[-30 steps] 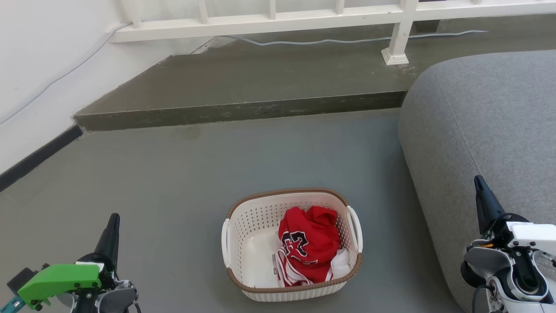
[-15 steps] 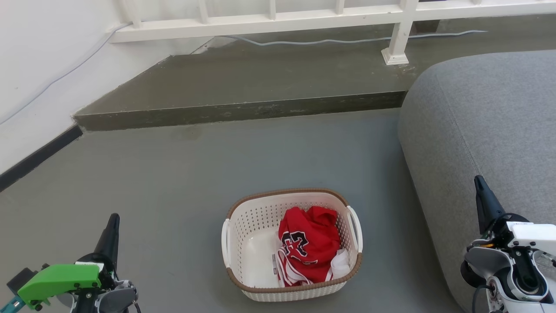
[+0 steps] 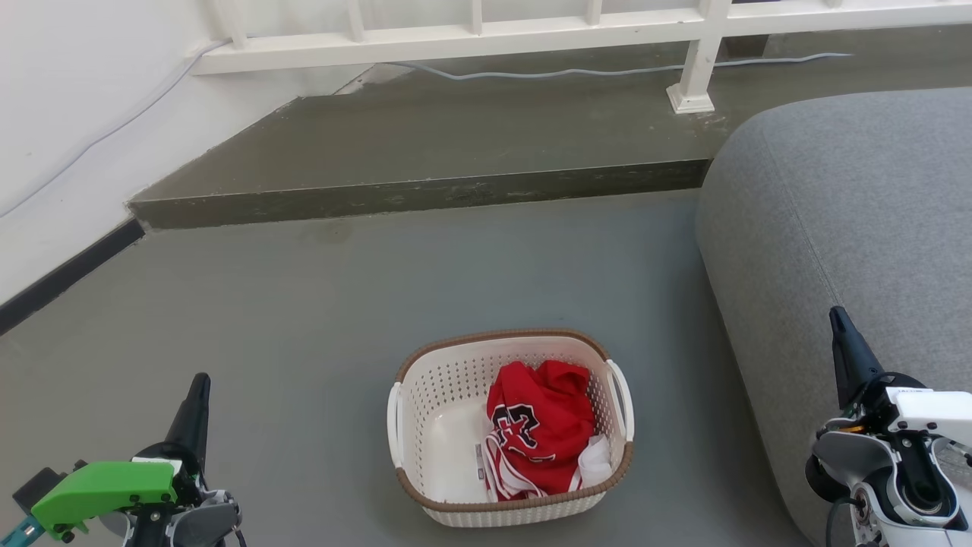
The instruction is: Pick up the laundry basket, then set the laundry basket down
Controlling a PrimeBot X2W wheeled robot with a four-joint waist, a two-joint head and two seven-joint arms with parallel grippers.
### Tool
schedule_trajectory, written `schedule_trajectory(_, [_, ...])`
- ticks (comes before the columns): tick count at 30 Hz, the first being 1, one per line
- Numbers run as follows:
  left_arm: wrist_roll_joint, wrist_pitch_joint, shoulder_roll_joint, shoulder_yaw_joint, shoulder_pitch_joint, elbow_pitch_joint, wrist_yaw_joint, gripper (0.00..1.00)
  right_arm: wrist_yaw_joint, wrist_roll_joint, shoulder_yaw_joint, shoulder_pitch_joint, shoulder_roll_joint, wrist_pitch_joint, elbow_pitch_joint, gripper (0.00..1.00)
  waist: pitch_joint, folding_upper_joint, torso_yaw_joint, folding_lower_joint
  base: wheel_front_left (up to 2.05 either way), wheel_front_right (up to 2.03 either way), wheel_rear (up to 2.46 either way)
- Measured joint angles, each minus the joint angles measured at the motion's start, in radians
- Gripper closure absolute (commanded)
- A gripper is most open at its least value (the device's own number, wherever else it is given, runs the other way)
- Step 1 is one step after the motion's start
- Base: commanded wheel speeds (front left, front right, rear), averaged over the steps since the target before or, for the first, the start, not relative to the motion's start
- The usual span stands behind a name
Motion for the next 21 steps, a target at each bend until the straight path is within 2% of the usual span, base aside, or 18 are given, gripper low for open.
schedule_trajectory(21, [0.0, 0.0, 0.0, 0.001, 0.0, 0.001, -0.007, 1.0, 0.0, 0.0, -0.002, 0.0, 0.0, 0.0, 0.0, 1.0, 0.0, 0.0, 0.0, 0.0, 0.0, 0.0, 0.0])
